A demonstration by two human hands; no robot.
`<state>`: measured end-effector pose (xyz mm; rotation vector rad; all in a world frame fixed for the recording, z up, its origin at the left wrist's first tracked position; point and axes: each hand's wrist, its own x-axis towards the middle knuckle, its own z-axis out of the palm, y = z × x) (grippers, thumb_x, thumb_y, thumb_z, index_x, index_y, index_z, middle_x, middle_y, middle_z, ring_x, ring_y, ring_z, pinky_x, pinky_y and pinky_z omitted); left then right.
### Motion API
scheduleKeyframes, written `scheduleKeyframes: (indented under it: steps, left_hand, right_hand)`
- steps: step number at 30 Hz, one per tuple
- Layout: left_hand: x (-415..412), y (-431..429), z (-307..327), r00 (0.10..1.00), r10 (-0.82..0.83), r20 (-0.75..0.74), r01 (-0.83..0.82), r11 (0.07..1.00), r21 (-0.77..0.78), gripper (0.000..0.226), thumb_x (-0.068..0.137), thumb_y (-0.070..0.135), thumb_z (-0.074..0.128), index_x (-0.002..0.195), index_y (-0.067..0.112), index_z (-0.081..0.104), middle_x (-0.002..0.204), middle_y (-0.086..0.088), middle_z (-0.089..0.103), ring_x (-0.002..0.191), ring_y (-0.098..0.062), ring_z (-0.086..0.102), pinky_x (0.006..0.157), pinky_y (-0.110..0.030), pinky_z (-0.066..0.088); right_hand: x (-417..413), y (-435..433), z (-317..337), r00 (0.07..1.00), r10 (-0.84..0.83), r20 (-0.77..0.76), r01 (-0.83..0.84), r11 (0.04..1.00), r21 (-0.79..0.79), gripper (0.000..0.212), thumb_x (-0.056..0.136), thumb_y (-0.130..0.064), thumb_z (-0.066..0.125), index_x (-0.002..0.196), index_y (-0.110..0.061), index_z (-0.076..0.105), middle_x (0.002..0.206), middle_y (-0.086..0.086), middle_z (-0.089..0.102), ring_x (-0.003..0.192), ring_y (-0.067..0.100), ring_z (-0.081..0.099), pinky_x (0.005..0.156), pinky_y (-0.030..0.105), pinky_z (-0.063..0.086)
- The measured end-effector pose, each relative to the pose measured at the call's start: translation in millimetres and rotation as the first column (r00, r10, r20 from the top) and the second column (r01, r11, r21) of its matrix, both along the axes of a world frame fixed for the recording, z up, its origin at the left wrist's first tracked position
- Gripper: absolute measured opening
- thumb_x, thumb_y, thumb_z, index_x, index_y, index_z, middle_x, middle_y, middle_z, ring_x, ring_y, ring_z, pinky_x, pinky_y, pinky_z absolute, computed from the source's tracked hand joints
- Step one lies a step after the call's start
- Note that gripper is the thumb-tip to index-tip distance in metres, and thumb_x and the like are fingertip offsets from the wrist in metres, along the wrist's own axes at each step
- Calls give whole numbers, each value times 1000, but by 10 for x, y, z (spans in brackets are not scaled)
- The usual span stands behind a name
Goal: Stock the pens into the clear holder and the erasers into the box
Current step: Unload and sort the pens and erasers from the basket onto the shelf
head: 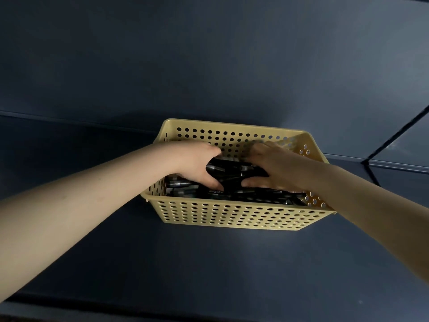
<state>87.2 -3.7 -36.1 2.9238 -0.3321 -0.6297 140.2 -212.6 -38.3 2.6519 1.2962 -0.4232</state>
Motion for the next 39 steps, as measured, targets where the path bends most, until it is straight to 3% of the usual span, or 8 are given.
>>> scheduleKeyframes:
  steps: [4, 7, 14, 21, 26, 31, 35, 39]
  left_hand:
    - [43, 8, -2, 1000, -18, -18, 19, 999, 29, 72, 69, 70, 68, 121, 23, 51, 113, 7, 54, 101, -15, 54, 89, -37, 51]
    - [55, 16, 2, 999, -18, -29, 18, 1000, 20, 62, 69, 71, 67, 107, 25, 51, 105, 9, 50, 97, -13, 52, 84, -33, 50]
    - [18, 91, 19, 998, 19, -54, -24, 996, -88, 75, 70, 70, 68, 132, 33, 46, 127, 11, 51, 112, -13, 50, 96, -38, 48]
    - [-15, 109, 59, 998, -4, -59, -4, 989, -145, 53, 77, 66, 64, 118, 35, 52, 113, 17, 57, 98, -8, 57, 86, -33, 51]
    - [-30, 124, 52, 996, 44, -80, -59, 977, -204, 42, 84, 60, 60, 113, 30, 59, 105, 6, 65, 92, -17, 64, 83, -42, 54]
    - [-68, 89, 104, 995, 74, -64, -88, 965, -249, 38, 94, 54, 50, 118, 26, 57, 101, 13, 62, 88, -10, 61, 76, -30, 49]
    - [-96, 63, 152, 994, 108, -25, -110, 936, -333, 37, 93, 55, 48, 93, 21, 61, 81, 3, 68, 70, -18, 60, 70, -37, 48]
    - [-138, 69, 247, 985, 169, 39, -133, 882, -452, 33, 92, 54, 54, 80, 24, 62, 73, 9, 69, 59, 1, 53, 65, -27, 41]
  right_hand:
    - [0, -12, 22, 998, -35, -56, 36, 999, 12, 65, 82, -73, 38, 131, -31, 48, 118, -5, 41, 123, 19, 38, 101, 38, 38]
    - [2, -24, 8, 998, -51, -46, 50, 999, -12, 70, 77, -77, 34, 134, -36, 43, 125, 4, 43, 123, 23, 39, 101, 43, 41]
    - [37, -10, 5, 996, -11, -91, 9, 1000, -14, 81, 72, -84, 24, 139, -40, 39, 123, 4, 50, 122, 22, 43, 99, 40, 42]
    - [35, -34, 36, 982, -32, -184, 55, 991, 123, 84, 64, -83, 26, 127, -34, 55, 117, 0, 55, 115, 16, 49, 97, 38, 44]
    - [40, -53, 47, 964, -65, -259, 136, 953, 269, 68, 71, -77, 39, 106, -24, 63, 97, -5, 60, 89, 8, 58, 76, 29, 46]
    - [28, -74, 94, 930, -83, -357, 232, 887, 398, 44, 79, -62, 52, 86, -19, 61, 69, -7, 64, 64, -1, 59, 59, 11, 39]
    - [23, -87, 147, 916, -114, -384, 301, 829, 471, 53, 75, -66, 52, 84, -15, 64, 66, -2, 66, 63, 7, 62, 62, 16, 44]
    - [6, -121, 188, 897, -76, -436, 330, 771, 545, 39, 88, -50, 59, 88, -11, 64, 65, -3, 63, 59, 5, 57, 61, 17, 42]
